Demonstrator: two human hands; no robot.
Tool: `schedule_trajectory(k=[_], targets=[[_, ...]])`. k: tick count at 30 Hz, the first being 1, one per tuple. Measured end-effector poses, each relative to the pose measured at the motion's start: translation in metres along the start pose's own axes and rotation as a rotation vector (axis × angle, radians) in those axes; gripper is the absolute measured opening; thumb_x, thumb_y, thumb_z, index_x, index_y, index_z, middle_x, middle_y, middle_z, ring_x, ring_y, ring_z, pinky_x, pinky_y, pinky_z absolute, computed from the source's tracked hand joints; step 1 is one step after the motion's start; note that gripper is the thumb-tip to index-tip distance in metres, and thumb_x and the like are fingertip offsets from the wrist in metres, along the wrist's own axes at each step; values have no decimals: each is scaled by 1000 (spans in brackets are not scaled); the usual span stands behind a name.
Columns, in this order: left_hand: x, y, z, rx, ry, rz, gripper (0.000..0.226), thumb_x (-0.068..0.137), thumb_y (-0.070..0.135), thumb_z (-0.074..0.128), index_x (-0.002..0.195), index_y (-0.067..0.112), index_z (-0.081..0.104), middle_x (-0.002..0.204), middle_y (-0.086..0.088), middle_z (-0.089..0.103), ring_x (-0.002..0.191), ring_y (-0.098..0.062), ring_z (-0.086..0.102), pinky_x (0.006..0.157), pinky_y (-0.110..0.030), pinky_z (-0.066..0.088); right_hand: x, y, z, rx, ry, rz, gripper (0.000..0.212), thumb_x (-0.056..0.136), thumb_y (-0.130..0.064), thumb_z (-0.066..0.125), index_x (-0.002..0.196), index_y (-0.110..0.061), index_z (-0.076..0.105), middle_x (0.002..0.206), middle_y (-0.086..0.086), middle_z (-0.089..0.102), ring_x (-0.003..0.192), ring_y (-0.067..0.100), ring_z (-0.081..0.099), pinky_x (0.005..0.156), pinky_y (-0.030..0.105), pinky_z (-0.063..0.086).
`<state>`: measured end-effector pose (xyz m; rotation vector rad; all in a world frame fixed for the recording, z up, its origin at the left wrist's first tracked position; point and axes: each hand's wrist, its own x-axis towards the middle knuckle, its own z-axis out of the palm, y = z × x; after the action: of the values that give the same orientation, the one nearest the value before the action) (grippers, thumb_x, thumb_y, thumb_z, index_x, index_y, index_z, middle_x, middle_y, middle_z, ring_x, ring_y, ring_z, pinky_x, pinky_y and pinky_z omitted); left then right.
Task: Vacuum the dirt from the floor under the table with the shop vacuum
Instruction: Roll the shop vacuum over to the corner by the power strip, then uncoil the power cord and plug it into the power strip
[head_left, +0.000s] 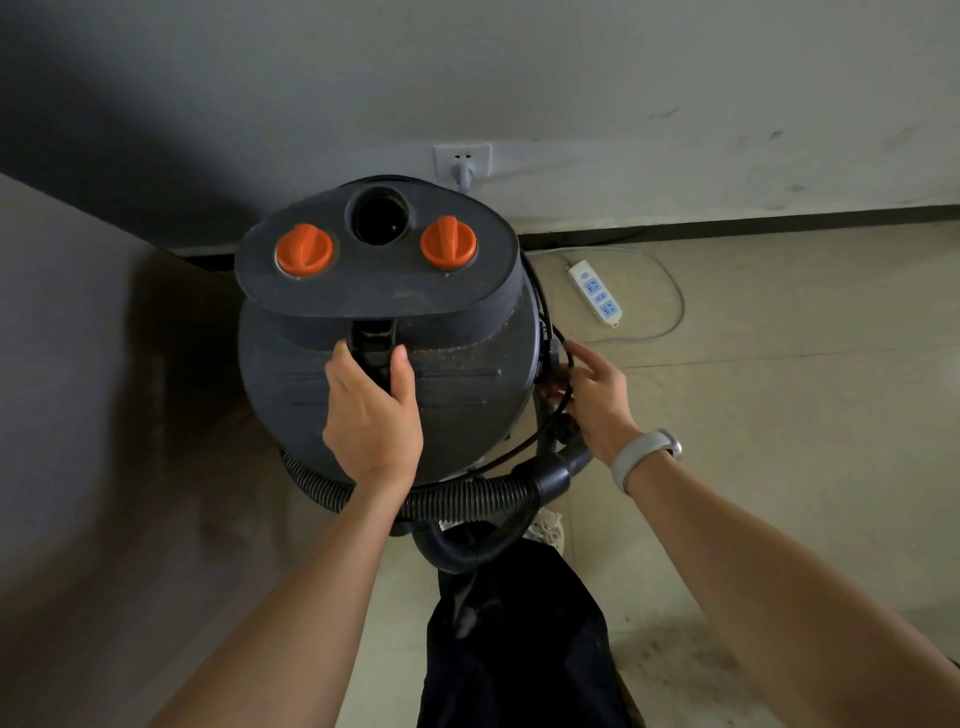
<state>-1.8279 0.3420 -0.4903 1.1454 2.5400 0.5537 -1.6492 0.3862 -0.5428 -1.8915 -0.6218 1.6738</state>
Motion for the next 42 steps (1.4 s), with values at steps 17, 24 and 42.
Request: schedule_trajectory(k=[17, 24, 42], targets=[[8, -15, -39, -305, -199, -78, 60, 94, 30, 54, 143, 5, 29, 141, -16, 29, 127, -31, 39, 99, -36, 38, -43, -112, 53, -419, -69, -543, 19, 99, -18, 42, 110, -11, 56, 88, 4, 56, 79, 18, 54, 70, 27, 44], [41, -5, -158, -182, 30, 199, 88, 86, 21, 67, 151, 9, 9, 156, -21, 5, 144, -36, 8, 114, -46, 17, -118, -151, 88, -676, -438, -848, 27, 97, -8, 45, 123, -3, 55, 94, -5, 44, 90, 25, 53, 80, 29, 40], [-120, 180, -181, -447, -51, 213, 21, 94, 21, 56, 85, 8, 69, 80, -10, 68, 75, -16, 60, 69, -30, 43, -174, -258, -132, 483, -514, -125, 8, 94, 0, 49, 90, -4, 55, 89, 11, 56, 82, 19, 61, 71, 27, 59]])
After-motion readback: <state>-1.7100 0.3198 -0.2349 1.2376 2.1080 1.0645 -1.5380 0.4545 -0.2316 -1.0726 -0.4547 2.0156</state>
